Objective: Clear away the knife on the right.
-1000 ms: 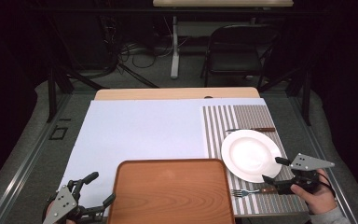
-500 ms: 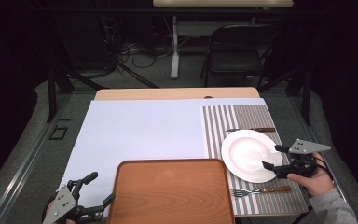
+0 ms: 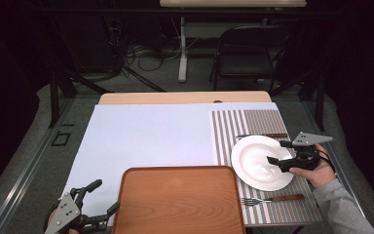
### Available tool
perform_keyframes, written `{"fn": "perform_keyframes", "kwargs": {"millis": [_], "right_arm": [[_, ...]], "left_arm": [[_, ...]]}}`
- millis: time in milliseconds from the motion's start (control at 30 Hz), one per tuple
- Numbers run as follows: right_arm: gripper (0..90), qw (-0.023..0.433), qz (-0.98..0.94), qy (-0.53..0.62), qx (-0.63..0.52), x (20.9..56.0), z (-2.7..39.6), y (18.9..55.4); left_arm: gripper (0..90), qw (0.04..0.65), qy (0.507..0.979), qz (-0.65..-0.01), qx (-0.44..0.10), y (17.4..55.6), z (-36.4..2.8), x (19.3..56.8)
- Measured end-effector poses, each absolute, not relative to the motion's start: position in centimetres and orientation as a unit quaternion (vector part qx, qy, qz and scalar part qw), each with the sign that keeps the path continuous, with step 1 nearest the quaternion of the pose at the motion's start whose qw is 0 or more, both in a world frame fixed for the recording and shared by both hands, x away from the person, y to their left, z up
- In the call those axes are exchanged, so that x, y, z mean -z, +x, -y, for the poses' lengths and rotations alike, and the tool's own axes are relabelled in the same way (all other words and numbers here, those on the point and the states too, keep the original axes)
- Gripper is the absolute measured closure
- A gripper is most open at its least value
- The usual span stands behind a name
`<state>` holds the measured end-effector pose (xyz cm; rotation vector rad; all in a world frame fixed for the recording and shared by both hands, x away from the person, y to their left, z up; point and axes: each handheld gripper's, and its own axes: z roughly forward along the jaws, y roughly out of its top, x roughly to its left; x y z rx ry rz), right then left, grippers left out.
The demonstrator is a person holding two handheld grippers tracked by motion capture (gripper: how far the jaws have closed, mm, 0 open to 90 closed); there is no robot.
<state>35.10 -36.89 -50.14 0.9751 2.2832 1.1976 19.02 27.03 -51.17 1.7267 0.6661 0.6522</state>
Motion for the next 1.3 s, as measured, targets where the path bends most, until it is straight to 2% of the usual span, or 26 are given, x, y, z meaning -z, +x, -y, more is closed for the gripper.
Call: {"fn": "perform_keyframes", "kwargs": {"millis": [400,533,1300], "right_arm": [[15.1,0.174,-0.817,0.364,-0.412,50.4,37.0,37.9],[21.1,0.171,-0.822,0.362,-0.406,50.4,37.4,39.3],[21.1,0.138,-0.816,0.423,-0.369,49.7,37.0,44.5]], "left_arm": [[15.2,0.555,0.73,-0.286,-0.278,19.1,-27.1,51.2],[15.2,0.554,0.73,-0.286,-0.278,19.1,-27.1,51.2],[15.2,0.554,0.731,-0.284,-0.279,19.1,-27.3,51.2]]}}
